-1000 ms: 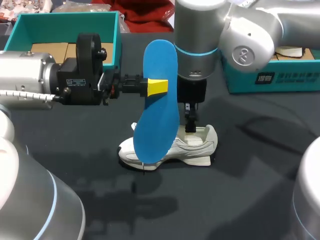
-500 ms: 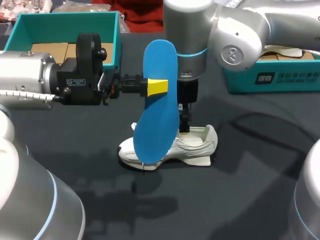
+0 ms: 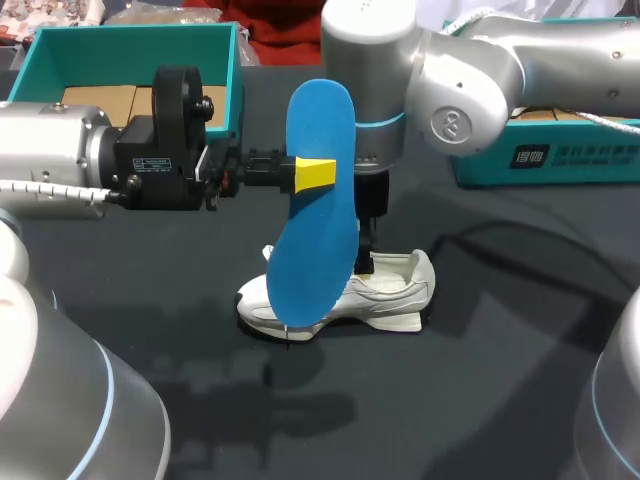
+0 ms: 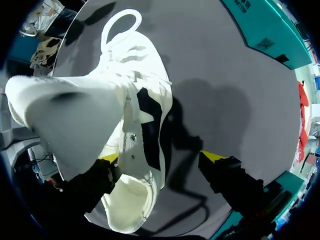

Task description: Take the shoe out of the shoebox, open the shoe tongue, remove and reinsert the insole, then place the shoe into the shoebox

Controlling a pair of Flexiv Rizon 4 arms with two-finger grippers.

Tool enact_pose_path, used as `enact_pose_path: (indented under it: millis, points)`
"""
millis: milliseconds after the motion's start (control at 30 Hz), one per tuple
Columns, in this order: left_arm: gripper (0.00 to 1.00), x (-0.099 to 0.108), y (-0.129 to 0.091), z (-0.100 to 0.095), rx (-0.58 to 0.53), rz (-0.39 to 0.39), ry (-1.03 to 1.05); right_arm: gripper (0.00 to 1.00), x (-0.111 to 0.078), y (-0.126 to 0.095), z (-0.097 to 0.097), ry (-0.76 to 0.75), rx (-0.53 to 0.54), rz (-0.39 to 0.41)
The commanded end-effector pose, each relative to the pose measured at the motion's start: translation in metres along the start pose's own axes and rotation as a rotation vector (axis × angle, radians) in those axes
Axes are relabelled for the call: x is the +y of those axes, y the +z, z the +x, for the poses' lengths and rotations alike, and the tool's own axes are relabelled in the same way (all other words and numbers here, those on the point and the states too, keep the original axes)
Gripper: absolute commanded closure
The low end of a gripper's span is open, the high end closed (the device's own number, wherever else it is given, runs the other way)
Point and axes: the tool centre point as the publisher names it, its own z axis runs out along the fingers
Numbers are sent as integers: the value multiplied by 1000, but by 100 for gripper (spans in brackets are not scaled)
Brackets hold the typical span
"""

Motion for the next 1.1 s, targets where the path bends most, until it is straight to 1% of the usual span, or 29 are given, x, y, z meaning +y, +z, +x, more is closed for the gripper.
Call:
enact_pose_path:
  millis: [33,133,267,333,400,467,500,533,700,900,1000,1100]
  points:
    - [100,0,4,-2,2,0,0,11,-1,11,-3,-4,10,-10]
    - [100,0,4,-2,2,0,0,22,-1,12,-2,-9,14,-9]
    - [100,0,4,-2,2,0,0,31,-2,14,-1,-16,21,-8]
    - [100,0,4,-2,2,0,0,51,-2,15,1,-20,26,-5]
    - [100,0,4,-2,2,0,0,60,-3,17,2,-25,34,-5]
    - [100,0,4,-2,2,0,0,80,-3,18,4,-29,38,-3]
    - [100,0,4,-2,2,0,0,96,-3,18,5,-31,41,-2]
    - [100,0,4,-2,2,0,0,100,-3,18,6,-33,45,2]
    - [100,0,4,-2,2,0,0,100,-1,14,9,-40,68,37]
    - [100,0,4,-2,2,0,0,100,1,8,12,-35,94,55]
    - [100,0,4,-2,2,0,0,100,1,2,15,-9,111,45]
    - [100,0,4,-2,2,0,0,100,0,-5,18,72,123,10]
